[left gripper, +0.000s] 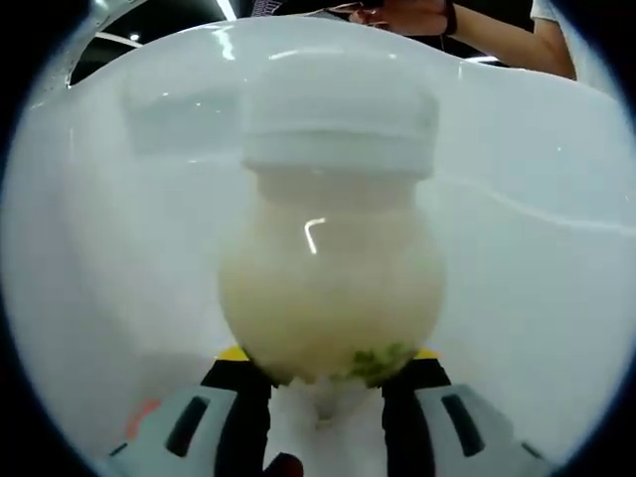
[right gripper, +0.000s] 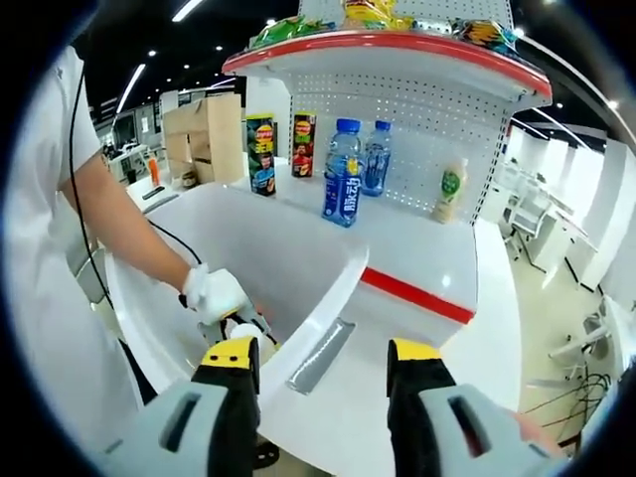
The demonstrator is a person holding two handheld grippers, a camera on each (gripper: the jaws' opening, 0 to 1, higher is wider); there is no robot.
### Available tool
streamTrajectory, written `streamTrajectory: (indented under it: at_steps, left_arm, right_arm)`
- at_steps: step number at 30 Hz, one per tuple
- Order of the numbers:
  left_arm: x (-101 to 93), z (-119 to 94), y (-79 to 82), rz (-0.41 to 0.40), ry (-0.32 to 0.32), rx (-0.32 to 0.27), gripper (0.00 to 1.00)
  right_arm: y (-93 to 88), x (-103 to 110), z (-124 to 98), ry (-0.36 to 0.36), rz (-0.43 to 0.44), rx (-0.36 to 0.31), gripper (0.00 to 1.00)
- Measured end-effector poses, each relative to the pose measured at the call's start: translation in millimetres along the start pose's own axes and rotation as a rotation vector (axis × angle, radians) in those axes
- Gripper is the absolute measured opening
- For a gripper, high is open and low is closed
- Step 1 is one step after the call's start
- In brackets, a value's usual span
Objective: Place the items from the shopping basket onto the snack and drink counter
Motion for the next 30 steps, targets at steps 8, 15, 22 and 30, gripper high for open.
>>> streamTrajectory:
  at_steps: [8, 15, 22, 30]
  left_arm:
    - [1.1, -1.2, 0.5, -0.025, 0.004, 0.010, 0.43]
    - [-7.0, -4.7, 8.4, 0.002, -0.020, 0.027, 0.43]
    - [-11.1, -14.8, 17.7, -0.028, -0.020, 0.025, 0.43]
    - [-16.0, -22.3, 29.7, 0.005, -0.014, 0.011, 0.43]
  right_arm:
    - [-2.4, 1.5, -2.2, -0.004, 0.004, -0.001, 0.50]
    - [-1.0, 3.9, -0.1, -0.001, 0.009, -0.019, 0.50]
    - [-0.3, 6.7, 0.9, 0.003, 0.013, -0.034, 0.50]
    - [-3.6, 12.9, 3.2, 0.017, 0.015, -0.035, 0.50]
Point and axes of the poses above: the point that each gripper's makers call its tool centre point, and the gripper's own axes: z roughly forward along the fingers, x roughly to its left, y roughly out of its top, the point moved 4 cm from there along -z, roughly backward along the fingers, and after that the axes turned 7 degrees about z, right-handed, at the moved point
